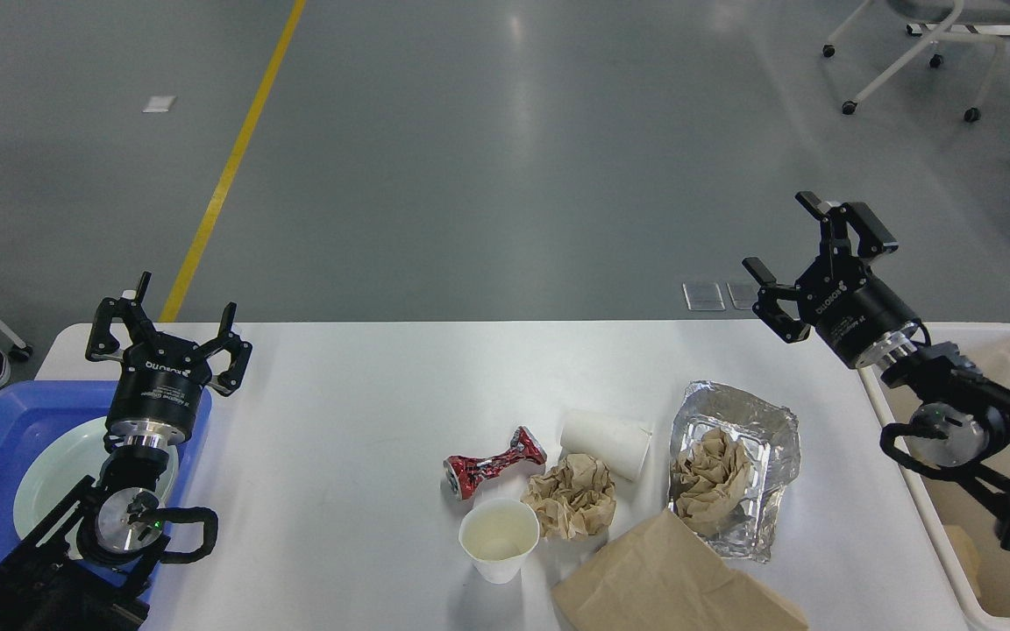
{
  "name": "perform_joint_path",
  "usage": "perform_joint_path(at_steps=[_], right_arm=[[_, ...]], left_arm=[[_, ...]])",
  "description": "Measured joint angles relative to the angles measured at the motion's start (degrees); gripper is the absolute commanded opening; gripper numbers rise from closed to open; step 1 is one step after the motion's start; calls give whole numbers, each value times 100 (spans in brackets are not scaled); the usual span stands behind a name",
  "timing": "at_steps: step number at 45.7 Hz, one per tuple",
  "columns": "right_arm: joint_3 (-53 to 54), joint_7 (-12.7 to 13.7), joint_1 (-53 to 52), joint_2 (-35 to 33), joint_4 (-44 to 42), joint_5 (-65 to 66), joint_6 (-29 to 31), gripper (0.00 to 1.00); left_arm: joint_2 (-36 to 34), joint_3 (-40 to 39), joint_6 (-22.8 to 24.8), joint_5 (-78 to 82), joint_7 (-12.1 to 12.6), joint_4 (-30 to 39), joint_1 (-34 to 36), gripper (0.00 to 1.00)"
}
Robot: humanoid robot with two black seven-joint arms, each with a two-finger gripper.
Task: Tidy desktop
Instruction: 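Lift the right gripper and move it over the foil wrapper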
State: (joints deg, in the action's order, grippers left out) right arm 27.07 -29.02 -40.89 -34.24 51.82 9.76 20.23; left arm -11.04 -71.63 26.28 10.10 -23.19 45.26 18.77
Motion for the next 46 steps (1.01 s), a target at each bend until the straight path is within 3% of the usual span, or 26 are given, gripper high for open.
perform_joint_path(at_steps=[7, 16, 21, 27, 29, 31, 35, 40, 46], right_arm=[[-3479, 1, -2029, -560, 65, -1, 48, 100], [-7463, 9, -4586, -235, 482, 10, 197, 100], [-8767, 10, -5539, 181, 801, 10, 703, 100], [-9390, 194, -6476, 749, 1129, 77, 1739, 100], [-9445, 428, -6753, 937, 1258, 97, 2022, 100], [-9465, 857, -7070, 1117, 1463, 92, 2244, 100], [-9470, 2060, -7720, 1366, 2057, -52, 2364, 100], [-9482, 3318, -8548, 1519, 2758, -456, 2348, 100], [-9507, 4007, -9487, 1583, 3630, -625, 2328, 100]], left_arm=[[-1, 0, 0, 2, 1, 0, 3, 96], [-1, 0, 0, 0, 7, 0, 5, 96], [-1, 0, 0, -2, 7, 0, 5, 96], [-1, 0, 0, -2, 7, 0, 5, 96], [-1, 0, 0, -1, 7, 0, 5, 96], [-1, 0, 0, -1, 7, 0, 5, 96], [-1, 0, 0, -3, 7, 0, 4, 96], [-1, 0, 0, -2, 6, 0, -3, 96], [4, 0, 0, -2, -1, 0, -4, 96]])
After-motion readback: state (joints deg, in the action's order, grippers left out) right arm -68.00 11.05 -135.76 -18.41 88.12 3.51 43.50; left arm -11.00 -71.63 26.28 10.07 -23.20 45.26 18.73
